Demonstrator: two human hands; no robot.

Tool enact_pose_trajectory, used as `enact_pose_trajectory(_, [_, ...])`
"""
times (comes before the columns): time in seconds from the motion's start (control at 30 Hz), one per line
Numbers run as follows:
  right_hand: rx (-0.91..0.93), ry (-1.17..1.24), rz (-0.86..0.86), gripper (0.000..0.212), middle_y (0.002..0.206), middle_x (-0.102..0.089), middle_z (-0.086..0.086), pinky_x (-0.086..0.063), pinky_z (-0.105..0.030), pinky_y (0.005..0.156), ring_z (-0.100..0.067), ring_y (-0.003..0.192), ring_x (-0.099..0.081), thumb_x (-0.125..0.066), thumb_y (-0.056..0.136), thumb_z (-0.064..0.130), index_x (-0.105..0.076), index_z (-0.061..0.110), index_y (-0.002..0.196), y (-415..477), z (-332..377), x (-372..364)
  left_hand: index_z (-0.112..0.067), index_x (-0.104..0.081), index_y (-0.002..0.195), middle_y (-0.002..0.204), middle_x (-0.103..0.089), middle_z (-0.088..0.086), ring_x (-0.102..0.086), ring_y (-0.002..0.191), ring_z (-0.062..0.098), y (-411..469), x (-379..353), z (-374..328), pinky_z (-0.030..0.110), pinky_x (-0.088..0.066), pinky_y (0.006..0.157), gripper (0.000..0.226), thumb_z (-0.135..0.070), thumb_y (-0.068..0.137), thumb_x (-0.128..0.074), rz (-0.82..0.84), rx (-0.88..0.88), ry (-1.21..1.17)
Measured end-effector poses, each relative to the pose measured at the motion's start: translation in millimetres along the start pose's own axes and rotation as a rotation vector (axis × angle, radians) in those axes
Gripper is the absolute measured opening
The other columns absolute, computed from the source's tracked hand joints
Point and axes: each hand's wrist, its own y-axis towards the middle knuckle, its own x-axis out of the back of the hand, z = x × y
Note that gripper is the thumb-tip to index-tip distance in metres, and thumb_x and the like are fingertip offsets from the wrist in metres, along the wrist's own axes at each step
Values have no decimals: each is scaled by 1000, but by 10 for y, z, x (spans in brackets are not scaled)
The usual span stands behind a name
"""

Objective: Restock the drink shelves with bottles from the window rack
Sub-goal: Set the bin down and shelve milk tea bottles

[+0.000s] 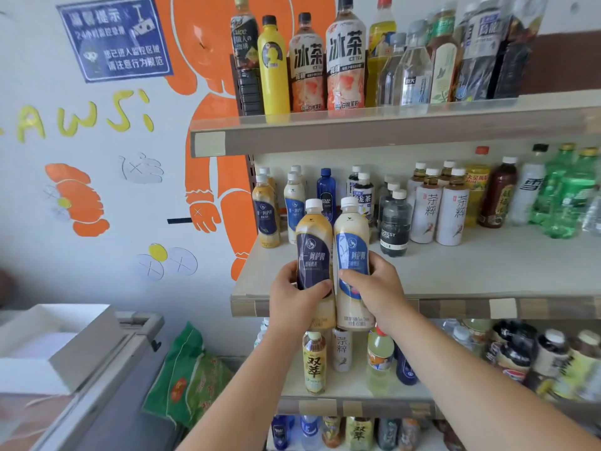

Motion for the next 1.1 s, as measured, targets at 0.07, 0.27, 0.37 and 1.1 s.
enact_pose_trajectory(0.07, [-8, 4, 5, 29, 88, -76, -11, -59, -36, 70, -25, 78, -73, -76, 69, 16, -70, 19, 97, 13, -7, -2, -20, -67, 111, 94, -73, -3, -71, 83, 12, -4, -8, 4, 24, -57, 67, 42, -8, 73, -81, -3, 6, 2])
enact_pose_trajectory(0.27, [-14, -5, 31, 28, 86, -76, -9, -57, -32, 64, -22, 76, -73, -75, 68, 16, -70, 18, 96, 32, -63, -83, -23, -67, 111, 97, -73, -3, -71, 87, 17, -2, 59, 71, 35, -61, 76, 43, -10, 73, -82, -29, 40, -6])
enact_pose_trajectory(0.37, [-5, -20, 49, 23, 89, -76, -11, -59, -33, 68, -24, 80, -73, -74, 78, 5, -70, 18, 97, 70, -64, -198, -26, -67, 109, 97, -74, -5, -72, 88, 17, 59, 154, 101, 39, -60, 78, 43, -14, 72, -82, -45, 54, 0])
enact_pose_trajectory(1.1, [53, -290, 30, 35, 97, -71, -3, -55, -36, 78, -19, 85, -69, -80, 73, 3, -63, 16, 100, 1790, -187, -1176, -27, -65, 111, 92, -77, -2, -74, 82, 17, 533, 923, 115, 20, -55, 63, 56, -13, 58, -79, -44, -34, -94])
